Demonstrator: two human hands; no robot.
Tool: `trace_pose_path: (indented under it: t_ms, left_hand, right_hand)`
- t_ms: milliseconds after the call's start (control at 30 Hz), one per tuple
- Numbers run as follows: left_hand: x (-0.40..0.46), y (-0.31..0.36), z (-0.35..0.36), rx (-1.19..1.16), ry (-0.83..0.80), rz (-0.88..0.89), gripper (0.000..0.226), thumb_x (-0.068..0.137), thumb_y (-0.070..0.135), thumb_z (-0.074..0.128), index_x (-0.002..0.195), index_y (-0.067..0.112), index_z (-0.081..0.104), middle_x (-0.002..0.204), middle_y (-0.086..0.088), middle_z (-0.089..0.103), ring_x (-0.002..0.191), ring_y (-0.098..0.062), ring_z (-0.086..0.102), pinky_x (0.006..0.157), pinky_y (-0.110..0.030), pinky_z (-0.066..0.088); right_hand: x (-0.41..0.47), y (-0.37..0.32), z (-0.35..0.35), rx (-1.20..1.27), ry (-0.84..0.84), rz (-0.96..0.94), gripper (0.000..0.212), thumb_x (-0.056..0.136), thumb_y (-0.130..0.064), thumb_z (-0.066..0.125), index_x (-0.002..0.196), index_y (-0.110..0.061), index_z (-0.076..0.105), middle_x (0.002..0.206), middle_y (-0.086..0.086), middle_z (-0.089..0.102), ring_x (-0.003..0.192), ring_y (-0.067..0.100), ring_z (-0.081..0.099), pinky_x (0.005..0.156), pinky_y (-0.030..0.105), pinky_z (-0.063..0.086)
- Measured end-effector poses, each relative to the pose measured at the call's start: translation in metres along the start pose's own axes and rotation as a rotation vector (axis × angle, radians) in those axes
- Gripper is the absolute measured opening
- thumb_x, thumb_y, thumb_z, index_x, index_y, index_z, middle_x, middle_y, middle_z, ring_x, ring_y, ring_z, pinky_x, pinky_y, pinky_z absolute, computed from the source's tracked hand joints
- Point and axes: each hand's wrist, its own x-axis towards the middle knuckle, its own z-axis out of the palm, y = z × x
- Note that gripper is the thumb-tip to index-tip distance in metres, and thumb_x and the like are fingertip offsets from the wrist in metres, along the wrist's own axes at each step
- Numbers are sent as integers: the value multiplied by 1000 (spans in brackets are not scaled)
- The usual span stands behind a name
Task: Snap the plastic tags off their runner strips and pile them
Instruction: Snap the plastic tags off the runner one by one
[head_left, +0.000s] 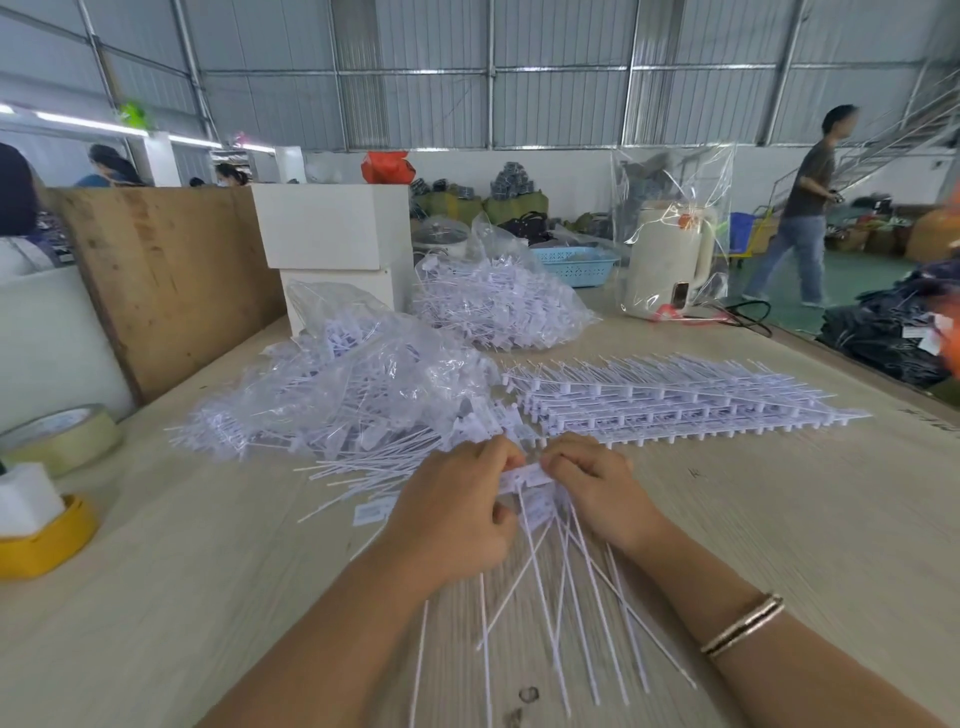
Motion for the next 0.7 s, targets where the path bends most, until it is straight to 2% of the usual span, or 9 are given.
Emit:
trace_pose_path:
  t_ms: [133,233,300,367,433,600,700]
  left_hand:
    - [1,-3,1,40,37,-3,25,87,35,56,108,24,48,104,9,57,94,-13,52,74,-28,36]
    - [2,-4,2,31,67,13,24,87,39,59,104,23,53,98,8,59,90,-14,53,69,-27,34]
    - [2,-5,3,37,86,12,22,87,39,60,103,25,57,94,9,63,88,-13,56,65,-26,32]
    - [2,-8,4,36,67,-23,21,88,41,58,107,31,60,94,10,66,88,-13,59,66,-26,38]
    - [3,-11,5,21,26,-74,23,89,45,55,110,37,61,94,8,68,87,-13,62,69,-29,45]
    - [4,-15,8,-13,-6,-119,23,91,43,54,113,41,61,94,8,70,85,-12,63,72,-30,48]
    - [5,-15,7,-20,-8,-110,23,92,43,52,112,38,62,92,7,70,83,-13,63,71,-30,47]
  right_hand:
    - [-1,-1,2,55,-21,45,33,92,-16,53,64,-31,57,74,-4,54,82,12,51,103,55,30]
    - [-3,-2,3,91,-87,60,14,87,-34,62,73,-33,63,86,2,63,99,22,55,104,55,32]
    - [-4,-3,3,106,-105,43,12,83,-39,66,79,-28,66,92,7,66,102,27,58,103,56,32]
    - [-3,-5,2,91,-103,13,11,83,-34,67,80,-24,67,89,3,67,96,22,61,102,58,31]
    - [-3,-8,2,54,-75,-17,7,83,-30,68,77,-29,66,85,-1,66,91,18,62,101,58,32]
    - [-3,-11,3,-31,0,-79,8,83,-28,69,75,-29,67,83,4,65,84,20,61,98,54,31]
    - [-4,-13,3,-14,4,-127,13,82,-23,71,72,-29,66,75,-5,60,78,18,59,93,57,34]
